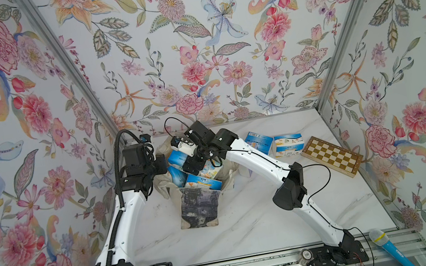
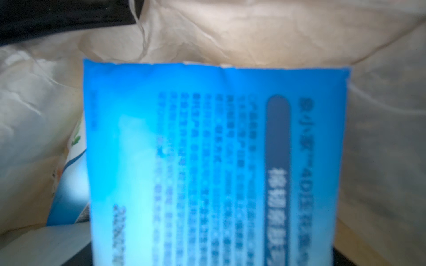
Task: Put tissues into the canvas bag
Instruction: Place the pack of facial tissues in the canvas bag.
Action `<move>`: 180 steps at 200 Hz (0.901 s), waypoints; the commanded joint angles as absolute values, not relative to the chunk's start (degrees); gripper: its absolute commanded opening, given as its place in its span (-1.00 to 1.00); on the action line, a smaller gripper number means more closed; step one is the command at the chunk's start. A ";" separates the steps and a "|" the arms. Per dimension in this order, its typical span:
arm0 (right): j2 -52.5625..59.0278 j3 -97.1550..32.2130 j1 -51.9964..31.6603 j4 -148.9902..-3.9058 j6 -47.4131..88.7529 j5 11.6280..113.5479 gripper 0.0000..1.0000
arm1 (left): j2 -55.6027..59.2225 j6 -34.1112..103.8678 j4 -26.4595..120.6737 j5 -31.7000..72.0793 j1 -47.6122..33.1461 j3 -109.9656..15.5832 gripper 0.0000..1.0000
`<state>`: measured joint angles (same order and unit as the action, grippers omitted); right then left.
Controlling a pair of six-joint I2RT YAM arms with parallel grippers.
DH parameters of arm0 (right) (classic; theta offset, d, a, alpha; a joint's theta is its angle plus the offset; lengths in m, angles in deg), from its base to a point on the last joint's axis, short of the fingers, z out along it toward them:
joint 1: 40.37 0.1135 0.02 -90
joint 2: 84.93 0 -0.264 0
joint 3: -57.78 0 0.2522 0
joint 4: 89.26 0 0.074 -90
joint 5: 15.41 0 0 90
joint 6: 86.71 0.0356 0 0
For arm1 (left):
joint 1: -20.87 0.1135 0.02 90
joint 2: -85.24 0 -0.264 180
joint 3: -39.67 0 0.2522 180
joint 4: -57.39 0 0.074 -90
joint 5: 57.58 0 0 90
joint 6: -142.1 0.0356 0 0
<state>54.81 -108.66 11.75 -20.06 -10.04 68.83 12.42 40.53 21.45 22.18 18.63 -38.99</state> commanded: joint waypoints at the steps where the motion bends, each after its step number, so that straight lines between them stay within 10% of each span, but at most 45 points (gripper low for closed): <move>1: 53.80 -109.07 12.05 -19.55 -10.36 65.40 1.00 | 12.51 39.53 25.00 21.29 19.03 -40.35 -0.98; 136: 31.35 -92.63 4.52 -22.28 -5.09 60.54 1.00 | 13.52 39.88 24.84 22.66 19.03 -39.46 -1.00; 180: 22.65 -73.21 -1.17 -23.05 -1.77 68.87 0.54 | 13.52 40.06 24.69 22.45 19.05 -39.26 -1.00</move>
<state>24.80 -81.52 0.82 -23.95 -4.73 63.76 12.42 40.53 21.87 22.35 18.63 -38.99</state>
